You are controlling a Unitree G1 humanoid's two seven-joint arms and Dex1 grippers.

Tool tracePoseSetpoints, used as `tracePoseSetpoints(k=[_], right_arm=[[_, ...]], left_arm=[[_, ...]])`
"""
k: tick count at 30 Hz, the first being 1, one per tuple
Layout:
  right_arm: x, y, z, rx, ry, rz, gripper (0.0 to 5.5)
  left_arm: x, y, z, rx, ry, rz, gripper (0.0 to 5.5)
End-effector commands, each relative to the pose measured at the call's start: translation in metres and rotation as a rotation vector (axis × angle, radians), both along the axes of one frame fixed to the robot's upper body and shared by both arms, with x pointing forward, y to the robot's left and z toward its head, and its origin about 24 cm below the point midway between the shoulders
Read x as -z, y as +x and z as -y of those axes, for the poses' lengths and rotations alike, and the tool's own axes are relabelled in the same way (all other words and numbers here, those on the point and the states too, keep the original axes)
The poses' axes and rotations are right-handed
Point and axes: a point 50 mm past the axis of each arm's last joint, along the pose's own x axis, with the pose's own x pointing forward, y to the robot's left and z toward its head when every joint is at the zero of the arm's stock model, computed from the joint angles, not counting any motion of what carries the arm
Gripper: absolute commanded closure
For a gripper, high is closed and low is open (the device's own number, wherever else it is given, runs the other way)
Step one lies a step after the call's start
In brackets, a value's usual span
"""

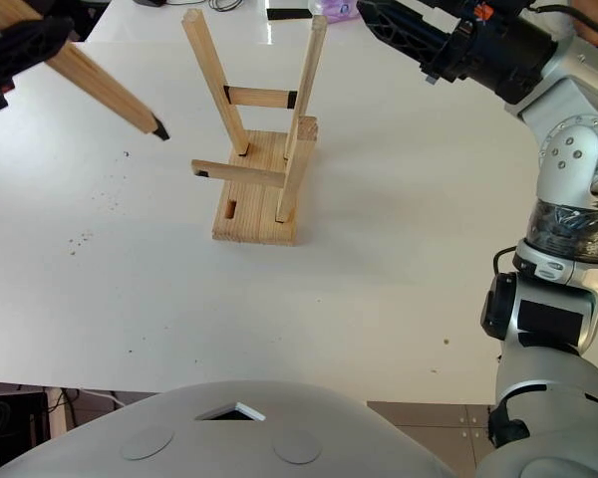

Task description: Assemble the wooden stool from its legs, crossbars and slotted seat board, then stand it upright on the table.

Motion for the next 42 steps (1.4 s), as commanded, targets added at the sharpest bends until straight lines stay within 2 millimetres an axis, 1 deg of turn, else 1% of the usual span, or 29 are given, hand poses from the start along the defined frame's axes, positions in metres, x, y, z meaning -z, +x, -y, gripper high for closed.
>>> tracePoseSetpoints(k=[1, 5, 7, 8, 12, 18, 19, 22, 25, 30, 33, 36, 39, 42], right_arm=[[-0.001, 0.015, 0.001, 0.019, -0.010, -0.008, 1.96], [-0.004, 0.028, -0.007, -0.010, -0.019, -0.018, 1.96], [-0.007, 0.034, -0.010, -0.019, -0.020, -0.021, 1.96], [-0.008, 0.037, -0.009, -0.020, -0.021, -0.022, 1.96], [-0.007, 0.041, -0.008, -0.022, -0.030, -0.039, 1.96], [-0.001, 0.043, -0.012, -0.041, -0.044, -0.059, 1.96], [-0.002, 0.044, -0.012, -0.046, -0.045, -0.060, 1.96], [-0.003, 0.046, -0.013, -0.052, -0.050, -0.060, 1.96], [-0.007, 0.048, -0.014, -0.054, -0.022, -0.067, 1.96], [-0.005, 0.049, -0.016, -0.066, -0.026, -0.075, 1.96], [-0.004, 0.049, -0.016, -0.062, -0.026, -0.077, 1.96], [0.000, 0.047, -0.015, -0.054, -0.021, -0.081, 1.96], [0.007, 0.043, -0.010, -0.025, -0.009, -0.090, 1.96], [0.015, 0.040, -0.007, -0.005, -0.001, -0.101, 1.96]], left_arm=[[0.039, -0.004, 0.004, -0.047, -0.069, -0.039, 3.45], [0.082, -0.012, 0.013, -0.099, -0.104, -0.088, 3.45], [0.096, -0.018, 0.014, -0.138, -0.124, -0.099, 3.45], [0.100, -0.019, 0.015, -0.148, -0.136, -0.099, 3.45], [0.099, -0.024, 0.026, -0.122, -0.162, -0.071, 3.45], [0.087, -0.029, 0.044, -0.061, -0.172, -0.013, 3.45], [0.088, -0.030, 0.047, -0.049, -0.167, -0.012, 3.45], [0.097, -0.032, 0.052, -0.042, -0.151, -0.040, 3.45], [0.108, -0.031, 0.053, -0.061, -0.176, -0.074, 3.45], [0.128, -0.035, 0.059, -0.058, -0.157, -0.140, 3.45], [0.132, -0.040, 0.060, -0.036, -0.137, -0.166, 3.45], [0.137, -0.053, 0.065, 0.021, -0.104, -0.216, 3.45], [0.140, -0.064, 0.070, 0.075, -0.082, -0.262, 3.45], [0.141, -0.067, 0.072, 0.106, -0.049, -0.289, 3.45]])
